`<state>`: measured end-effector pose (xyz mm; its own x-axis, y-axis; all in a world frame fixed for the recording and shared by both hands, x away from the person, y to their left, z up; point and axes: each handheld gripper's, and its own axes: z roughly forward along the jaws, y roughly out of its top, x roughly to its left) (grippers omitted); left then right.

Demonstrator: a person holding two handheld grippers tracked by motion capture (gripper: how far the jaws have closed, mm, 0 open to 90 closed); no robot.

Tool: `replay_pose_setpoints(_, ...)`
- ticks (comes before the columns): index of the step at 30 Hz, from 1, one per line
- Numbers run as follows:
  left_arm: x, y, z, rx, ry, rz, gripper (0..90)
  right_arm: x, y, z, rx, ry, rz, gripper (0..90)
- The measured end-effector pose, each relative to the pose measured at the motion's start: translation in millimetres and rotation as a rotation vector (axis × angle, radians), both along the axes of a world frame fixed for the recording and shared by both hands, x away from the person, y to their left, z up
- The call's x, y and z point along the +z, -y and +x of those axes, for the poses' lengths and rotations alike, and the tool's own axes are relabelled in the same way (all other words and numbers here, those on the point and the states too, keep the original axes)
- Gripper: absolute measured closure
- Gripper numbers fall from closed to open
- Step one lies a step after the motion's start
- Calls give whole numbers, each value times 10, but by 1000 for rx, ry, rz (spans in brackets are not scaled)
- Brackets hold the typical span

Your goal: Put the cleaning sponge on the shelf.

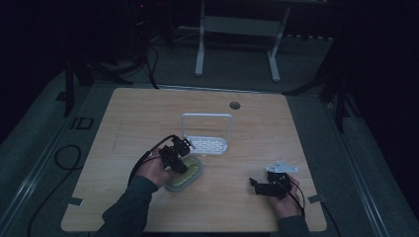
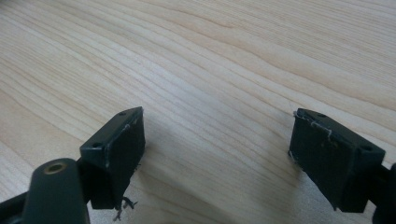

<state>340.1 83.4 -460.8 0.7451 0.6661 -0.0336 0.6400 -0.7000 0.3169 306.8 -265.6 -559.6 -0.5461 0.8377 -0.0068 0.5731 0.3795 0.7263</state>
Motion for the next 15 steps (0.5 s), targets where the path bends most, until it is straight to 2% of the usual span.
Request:
replay_pose_setpoints(10,52,-2,52,-70,49,-45,716,0,0,0,0,0,0,177)
replay_pose_setpoints(14,59,-4,61,-75,53,-52,716,0,0,0,0,0,0,177)
replay_pose_setpoints(15,81,-14,82,-99,59,-64,716,0,0,0,0,0,0,177)
